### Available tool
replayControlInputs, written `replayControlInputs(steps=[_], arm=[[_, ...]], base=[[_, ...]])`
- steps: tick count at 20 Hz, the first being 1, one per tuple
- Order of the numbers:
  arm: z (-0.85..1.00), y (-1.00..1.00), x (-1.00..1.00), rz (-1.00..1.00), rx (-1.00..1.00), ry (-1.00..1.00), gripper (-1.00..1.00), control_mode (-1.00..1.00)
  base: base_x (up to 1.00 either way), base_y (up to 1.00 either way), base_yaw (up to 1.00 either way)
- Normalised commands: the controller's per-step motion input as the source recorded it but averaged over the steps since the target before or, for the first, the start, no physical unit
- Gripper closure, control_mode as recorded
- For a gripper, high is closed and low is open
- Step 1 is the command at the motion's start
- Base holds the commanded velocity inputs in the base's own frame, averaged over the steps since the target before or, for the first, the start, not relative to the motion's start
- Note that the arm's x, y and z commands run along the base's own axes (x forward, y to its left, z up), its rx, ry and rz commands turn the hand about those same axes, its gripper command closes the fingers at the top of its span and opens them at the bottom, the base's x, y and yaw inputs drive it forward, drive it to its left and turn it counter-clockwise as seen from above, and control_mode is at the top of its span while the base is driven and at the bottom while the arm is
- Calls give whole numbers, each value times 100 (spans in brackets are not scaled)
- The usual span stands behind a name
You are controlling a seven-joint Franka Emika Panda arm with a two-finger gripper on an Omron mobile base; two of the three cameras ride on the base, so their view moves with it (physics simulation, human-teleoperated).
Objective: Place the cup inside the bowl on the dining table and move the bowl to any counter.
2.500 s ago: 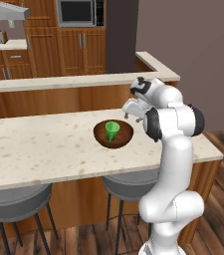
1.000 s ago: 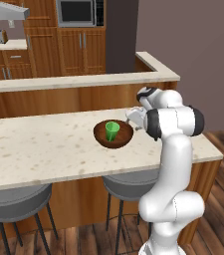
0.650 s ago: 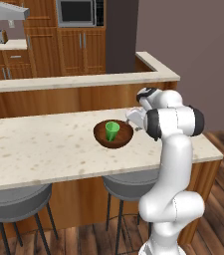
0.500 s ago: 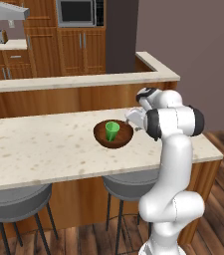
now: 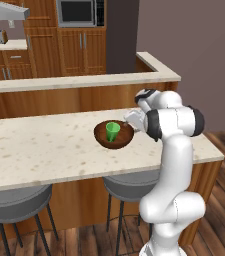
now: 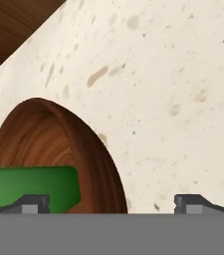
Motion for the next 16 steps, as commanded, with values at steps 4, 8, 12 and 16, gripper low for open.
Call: replayControlInputs(steps=[4,8,12,16], arm=[[-15,5,0,0,0,0,-100,-100],[-16,6,0,0,0,0,-100,-100],[-6,6,0,0,0,0,-100,-100],[-1,5,0,0,0,0,-100,-100]], base=[[0,0,0],[0,0,0],[0,0,0],[0,0,0]])
